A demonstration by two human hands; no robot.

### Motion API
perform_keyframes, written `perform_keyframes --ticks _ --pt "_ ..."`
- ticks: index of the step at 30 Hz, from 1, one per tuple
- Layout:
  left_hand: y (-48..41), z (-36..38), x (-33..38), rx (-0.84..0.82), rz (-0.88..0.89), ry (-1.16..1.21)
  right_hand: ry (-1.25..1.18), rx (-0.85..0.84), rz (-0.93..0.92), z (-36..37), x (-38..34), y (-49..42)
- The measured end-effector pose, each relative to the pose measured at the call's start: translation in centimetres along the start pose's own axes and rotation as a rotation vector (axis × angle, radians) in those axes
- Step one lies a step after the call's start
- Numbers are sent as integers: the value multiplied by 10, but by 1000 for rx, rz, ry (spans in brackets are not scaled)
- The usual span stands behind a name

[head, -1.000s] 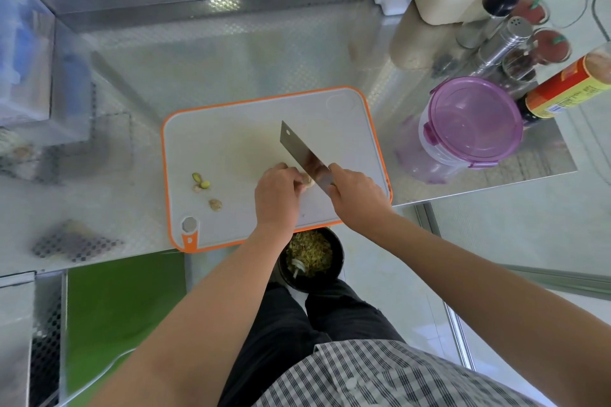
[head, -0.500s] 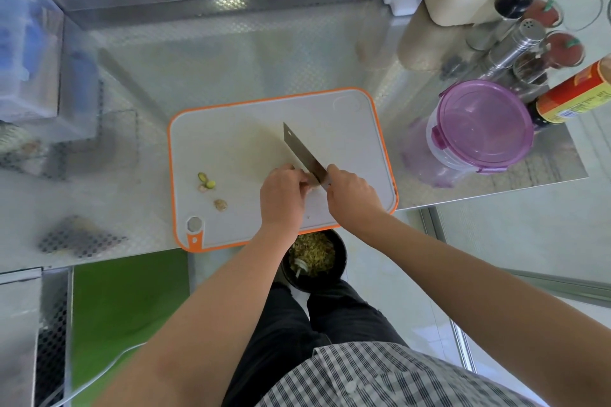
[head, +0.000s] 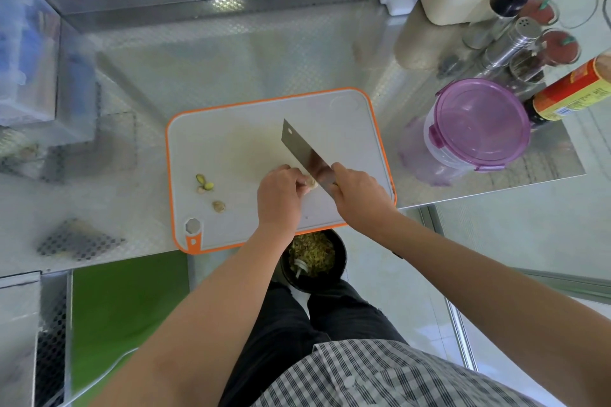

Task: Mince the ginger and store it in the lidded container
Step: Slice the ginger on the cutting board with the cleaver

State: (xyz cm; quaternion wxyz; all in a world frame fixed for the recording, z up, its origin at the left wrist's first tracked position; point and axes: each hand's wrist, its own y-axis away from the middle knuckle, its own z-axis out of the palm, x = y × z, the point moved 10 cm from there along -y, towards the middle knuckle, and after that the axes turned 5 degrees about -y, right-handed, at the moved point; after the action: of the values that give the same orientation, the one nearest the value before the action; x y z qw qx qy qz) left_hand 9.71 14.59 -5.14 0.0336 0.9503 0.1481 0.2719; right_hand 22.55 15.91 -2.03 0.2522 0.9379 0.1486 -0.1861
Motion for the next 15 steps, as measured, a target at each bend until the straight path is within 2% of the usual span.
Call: perform_keyframes --ticks 15 --pt "-2 0 2 -12 -7 22 113 28 52 20 -5 -8"
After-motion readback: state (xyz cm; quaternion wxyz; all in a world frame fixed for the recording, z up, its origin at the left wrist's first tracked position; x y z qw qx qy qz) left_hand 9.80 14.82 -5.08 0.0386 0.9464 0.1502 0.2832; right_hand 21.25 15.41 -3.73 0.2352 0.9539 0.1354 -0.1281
